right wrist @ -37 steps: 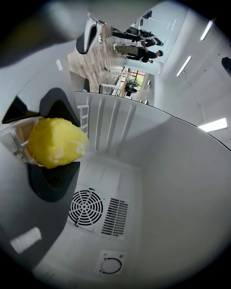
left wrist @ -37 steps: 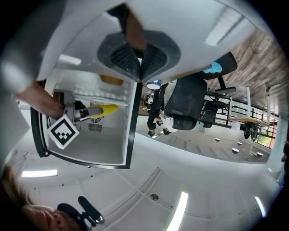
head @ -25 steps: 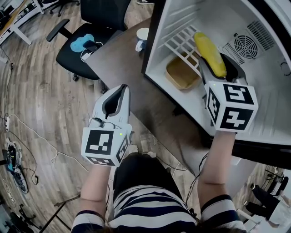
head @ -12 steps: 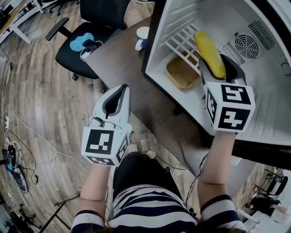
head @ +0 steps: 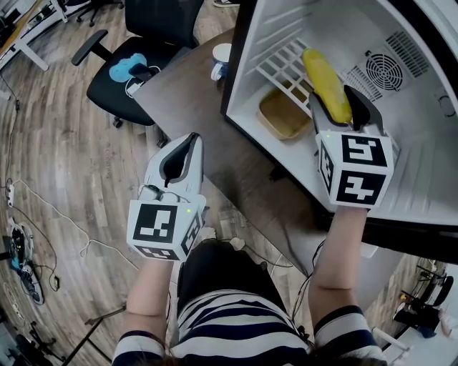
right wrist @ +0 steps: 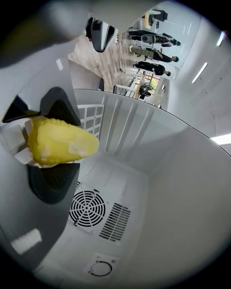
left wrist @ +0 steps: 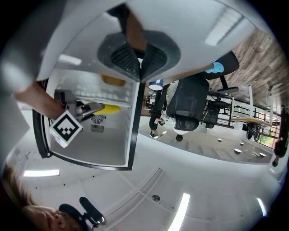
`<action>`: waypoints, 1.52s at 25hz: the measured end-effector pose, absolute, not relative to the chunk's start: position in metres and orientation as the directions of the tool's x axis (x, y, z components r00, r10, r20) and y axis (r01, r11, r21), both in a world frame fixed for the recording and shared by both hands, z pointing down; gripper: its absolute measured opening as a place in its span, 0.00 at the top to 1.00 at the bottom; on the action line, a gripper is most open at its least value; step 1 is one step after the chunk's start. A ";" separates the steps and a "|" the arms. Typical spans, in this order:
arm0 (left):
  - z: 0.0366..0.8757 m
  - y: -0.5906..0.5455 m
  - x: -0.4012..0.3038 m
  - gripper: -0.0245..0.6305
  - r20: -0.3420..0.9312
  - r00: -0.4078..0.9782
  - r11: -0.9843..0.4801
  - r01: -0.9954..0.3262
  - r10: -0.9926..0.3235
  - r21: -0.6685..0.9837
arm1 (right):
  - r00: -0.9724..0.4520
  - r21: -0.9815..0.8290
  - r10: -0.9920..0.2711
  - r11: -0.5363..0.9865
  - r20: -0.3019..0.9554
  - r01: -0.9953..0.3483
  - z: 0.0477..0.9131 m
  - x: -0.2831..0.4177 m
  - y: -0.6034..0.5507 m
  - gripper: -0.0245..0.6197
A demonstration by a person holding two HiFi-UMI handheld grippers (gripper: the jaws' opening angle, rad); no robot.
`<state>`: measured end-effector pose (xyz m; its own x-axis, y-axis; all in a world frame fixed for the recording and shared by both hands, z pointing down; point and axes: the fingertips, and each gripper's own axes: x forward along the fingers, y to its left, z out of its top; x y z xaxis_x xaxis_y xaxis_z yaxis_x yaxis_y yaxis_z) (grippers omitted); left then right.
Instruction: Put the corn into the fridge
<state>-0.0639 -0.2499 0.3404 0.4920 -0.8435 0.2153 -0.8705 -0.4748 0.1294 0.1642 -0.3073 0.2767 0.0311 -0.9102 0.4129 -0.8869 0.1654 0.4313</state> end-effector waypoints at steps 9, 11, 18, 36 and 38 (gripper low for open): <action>0.333 -0.241 -0.061 0.96 0.205 0.493 -0.478 -0.870 -0.846 0.119 | 0.017 0.425 -0.925 0.158 0.379 -0.891 0.269 0.163 -0.297 0.54; 0.330 -0.239 -0.059 0.96 0.202 0.492 -0.479 -0.870 -0.847 0.114 | -0.001 0.408 -0.925 0.168 0.379 -0.898 0.268 0.160 -0.293 0.54; 0.316 -0.228 -0.059 0.96 0.186 0.483 -0.473 -0.876 -0.856 0.098 | -0.021 0.385 -0.932 0.170 0.362 -0.907 0.265 0.154 -0.277 0.55; 0.274 -0.191 -0.053 0.96 0.140 0.441 -0.438 -0.897 -0.886 0.054 | -0.035 0.300 -0.969 0.110 0.246 -0.948 0.238 0.166 -0.218 0.63; 0.269 -0.187 -0.053 0.96 0.133 0.436 -0.433 -0.900 -0.890 0.052 | -0.040 0.282 -0.971 0.108 0.235 -0.953 0.236 0.167 -0.211 0.65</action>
